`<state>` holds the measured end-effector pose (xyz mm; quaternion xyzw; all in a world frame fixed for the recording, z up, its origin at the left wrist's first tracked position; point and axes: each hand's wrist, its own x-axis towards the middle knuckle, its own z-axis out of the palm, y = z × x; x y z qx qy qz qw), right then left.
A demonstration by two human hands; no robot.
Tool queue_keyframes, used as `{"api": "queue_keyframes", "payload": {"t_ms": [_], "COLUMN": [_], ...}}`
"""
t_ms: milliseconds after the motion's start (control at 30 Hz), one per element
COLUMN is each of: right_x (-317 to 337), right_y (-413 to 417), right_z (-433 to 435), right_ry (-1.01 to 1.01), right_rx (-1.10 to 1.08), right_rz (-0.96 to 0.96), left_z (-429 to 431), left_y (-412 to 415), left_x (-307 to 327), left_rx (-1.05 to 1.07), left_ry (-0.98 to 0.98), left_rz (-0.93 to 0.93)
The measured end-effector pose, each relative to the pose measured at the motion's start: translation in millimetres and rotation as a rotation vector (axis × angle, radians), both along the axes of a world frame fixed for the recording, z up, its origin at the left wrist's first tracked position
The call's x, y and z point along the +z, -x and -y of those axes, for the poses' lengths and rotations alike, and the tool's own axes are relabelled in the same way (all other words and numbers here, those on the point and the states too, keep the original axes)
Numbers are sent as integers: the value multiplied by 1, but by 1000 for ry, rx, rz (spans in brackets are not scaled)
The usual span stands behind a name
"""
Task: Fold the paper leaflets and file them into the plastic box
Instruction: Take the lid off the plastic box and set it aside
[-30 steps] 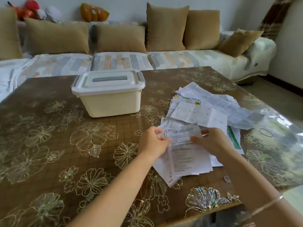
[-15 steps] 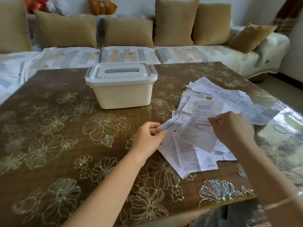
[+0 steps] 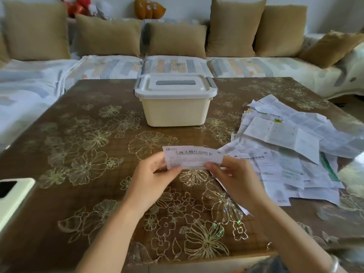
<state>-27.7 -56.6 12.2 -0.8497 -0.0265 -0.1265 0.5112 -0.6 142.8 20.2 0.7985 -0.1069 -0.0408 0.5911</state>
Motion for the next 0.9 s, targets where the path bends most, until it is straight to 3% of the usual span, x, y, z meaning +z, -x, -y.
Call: {"api": "queue_keyframes", "payload": {"t_ms": [67,167,433,633,900], "right_x": [-17,-27,-33,-39,-46], "right_y": [8,20,35,35,33], "right_z": [-1,-1,-13,-23,-27], "right_ry": [-24,93,339,393,492], "right_rx": [18,18,-62,-185,-222], "right_rz": [-94,-118,-137,-91,-17], "left_z": [-8,-15,-23,-12,-8], "left_y": [7,19,41,44,45], "left_x": [-13,-23,-44,-57,-62], "left_rx": [47,118,199,335,380], "left_ry": [-133,-266,-336,-484,-593], "left_rz": [59,154,156,290,337]}}
